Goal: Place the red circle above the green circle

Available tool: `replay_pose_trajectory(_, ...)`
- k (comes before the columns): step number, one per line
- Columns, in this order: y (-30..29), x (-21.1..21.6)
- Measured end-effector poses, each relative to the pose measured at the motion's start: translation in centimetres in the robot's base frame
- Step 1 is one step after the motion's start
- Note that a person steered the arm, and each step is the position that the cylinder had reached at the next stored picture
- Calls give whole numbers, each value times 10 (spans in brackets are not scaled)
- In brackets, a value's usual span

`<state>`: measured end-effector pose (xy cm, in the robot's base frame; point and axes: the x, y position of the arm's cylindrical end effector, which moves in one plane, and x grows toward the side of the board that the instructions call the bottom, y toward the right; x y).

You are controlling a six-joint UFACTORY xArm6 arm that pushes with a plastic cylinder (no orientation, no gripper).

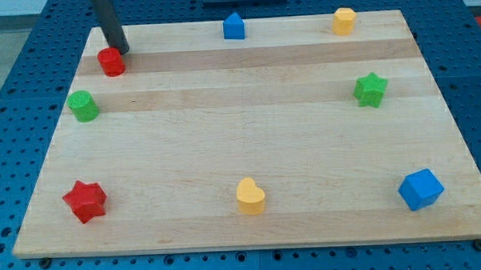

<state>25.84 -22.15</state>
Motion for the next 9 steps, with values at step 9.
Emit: replay_pose_trajectory(9, 77, -62)
